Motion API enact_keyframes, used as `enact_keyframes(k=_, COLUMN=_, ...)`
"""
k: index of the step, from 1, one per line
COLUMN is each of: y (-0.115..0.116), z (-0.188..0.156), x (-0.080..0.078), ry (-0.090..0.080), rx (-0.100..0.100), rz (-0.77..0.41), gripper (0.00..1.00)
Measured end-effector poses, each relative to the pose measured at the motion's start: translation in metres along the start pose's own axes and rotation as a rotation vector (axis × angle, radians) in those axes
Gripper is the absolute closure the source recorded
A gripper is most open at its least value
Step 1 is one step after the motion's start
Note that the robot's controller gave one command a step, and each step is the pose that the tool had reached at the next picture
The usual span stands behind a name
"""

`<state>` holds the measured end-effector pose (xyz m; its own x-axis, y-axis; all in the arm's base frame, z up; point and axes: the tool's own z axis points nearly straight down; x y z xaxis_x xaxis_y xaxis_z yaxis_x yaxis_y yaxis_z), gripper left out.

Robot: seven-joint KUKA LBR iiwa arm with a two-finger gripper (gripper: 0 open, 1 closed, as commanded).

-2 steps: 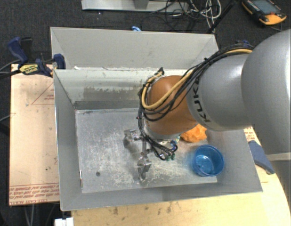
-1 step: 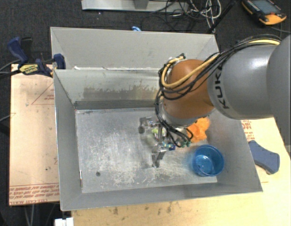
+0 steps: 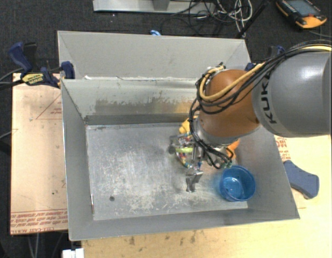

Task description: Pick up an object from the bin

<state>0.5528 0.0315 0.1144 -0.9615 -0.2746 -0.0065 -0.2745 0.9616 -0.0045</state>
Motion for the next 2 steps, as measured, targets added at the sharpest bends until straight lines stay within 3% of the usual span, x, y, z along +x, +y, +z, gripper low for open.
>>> enact_keyframes(k=1, y=-0.004, z=0.005, x=0.010, ry=0.006, rx=-0.007, rz=-0.177, gripper=0.00)
enact_keyframes(k=2, y=-0.062, z=0.027, x=-0.009, ry=0.000, rx=-0.007, rz=-0.040, gripper=0.00)
